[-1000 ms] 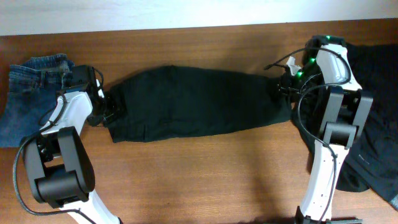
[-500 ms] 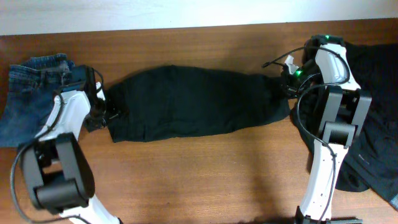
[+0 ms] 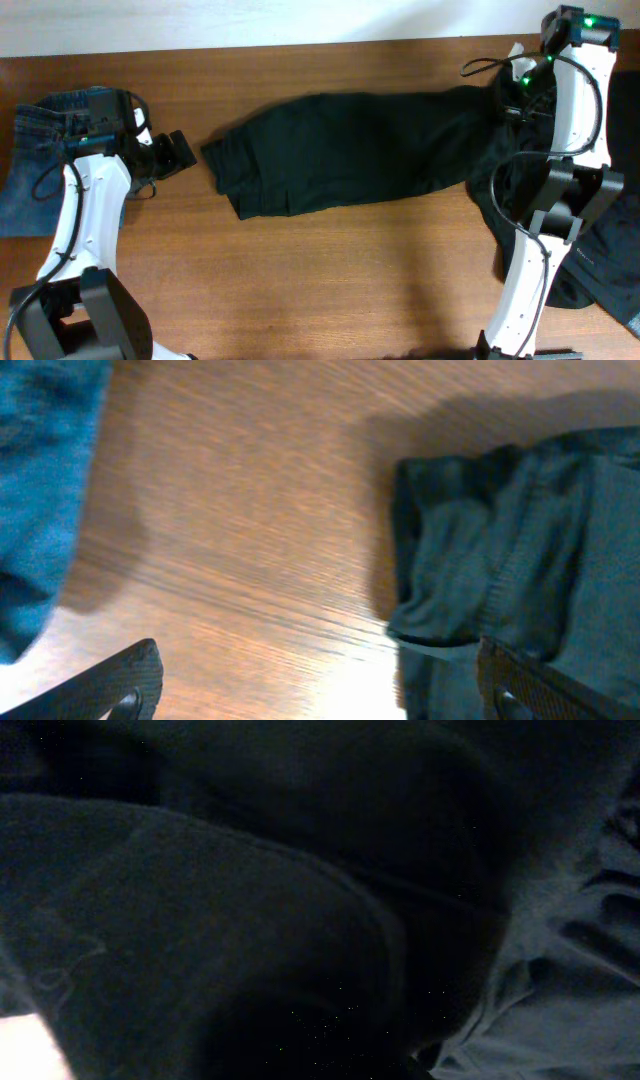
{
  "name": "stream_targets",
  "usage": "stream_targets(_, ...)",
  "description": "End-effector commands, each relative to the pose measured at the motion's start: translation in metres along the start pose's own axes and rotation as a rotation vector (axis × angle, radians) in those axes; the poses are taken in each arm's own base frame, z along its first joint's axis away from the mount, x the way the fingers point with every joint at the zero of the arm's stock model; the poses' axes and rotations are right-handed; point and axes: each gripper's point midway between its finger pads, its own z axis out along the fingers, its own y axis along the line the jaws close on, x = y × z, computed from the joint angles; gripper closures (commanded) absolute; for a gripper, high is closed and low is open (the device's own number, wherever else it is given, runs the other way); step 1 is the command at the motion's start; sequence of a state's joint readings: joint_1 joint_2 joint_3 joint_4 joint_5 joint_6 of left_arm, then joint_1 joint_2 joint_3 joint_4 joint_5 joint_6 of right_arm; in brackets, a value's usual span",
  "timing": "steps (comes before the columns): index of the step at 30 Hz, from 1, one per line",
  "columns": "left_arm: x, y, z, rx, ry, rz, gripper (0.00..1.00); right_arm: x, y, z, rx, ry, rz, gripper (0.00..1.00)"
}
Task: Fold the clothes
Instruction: 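Release the left end and carry the right end rightward with the right gripper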
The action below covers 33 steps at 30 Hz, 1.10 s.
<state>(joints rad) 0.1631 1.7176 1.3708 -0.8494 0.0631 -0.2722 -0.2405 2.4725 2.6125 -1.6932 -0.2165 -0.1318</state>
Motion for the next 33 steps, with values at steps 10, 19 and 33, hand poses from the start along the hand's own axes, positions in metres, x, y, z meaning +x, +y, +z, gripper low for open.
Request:
stream_targets(10,-0.002,0.055,-0.007,-0.274,-0.019,-0.003,0.01,0.005,0.249,-0.019,-0.082,-0.203,-0.405,0.96)
stream_targets(19,-0.001,0.055,-0.007,-0.275,-0.015,-0.003,0.01,0.031,0.368,-0.003,-0.073,-0.339,-0.628,0.91)
stream_targets(33,0.003,0.046,-0.005,-0.217,0.006,-0.004,0.01,-0.023,0.201,-0.047,0.315,-0.375,-0.276,0.96)
